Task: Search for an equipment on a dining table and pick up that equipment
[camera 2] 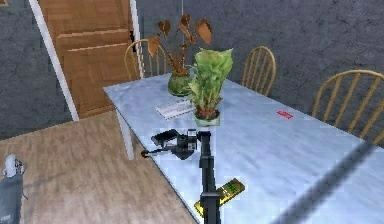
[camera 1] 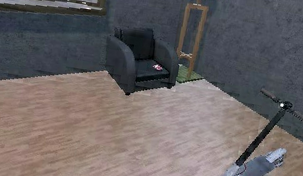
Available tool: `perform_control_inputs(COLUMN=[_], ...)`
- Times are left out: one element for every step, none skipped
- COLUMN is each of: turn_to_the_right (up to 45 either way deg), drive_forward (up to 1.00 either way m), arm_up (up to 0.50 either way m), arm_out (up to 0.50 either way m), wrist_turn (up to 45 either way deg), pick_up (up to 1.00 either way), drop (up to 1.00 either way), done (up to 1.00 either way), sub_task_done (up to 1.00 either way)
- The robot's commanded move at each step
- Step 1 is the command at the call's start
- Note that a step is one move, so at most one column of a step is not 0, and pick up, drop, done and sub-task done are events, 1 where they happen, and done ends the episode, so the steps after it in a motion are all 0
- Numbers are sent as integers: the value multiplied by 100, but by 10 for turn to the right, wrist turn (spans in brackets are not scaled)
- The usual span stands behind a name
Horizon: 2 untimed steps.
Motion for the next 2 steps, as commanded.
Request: perform_control_inputs(turn_to_the_right=[0,0], drive_forward=[0,0], arm_up=[10,0], arm_out=[0,0], wrist_turn=[0,0], pick_up=[0,0], drop=[0,0], done=[0,100], sub_task_done=[0,0])
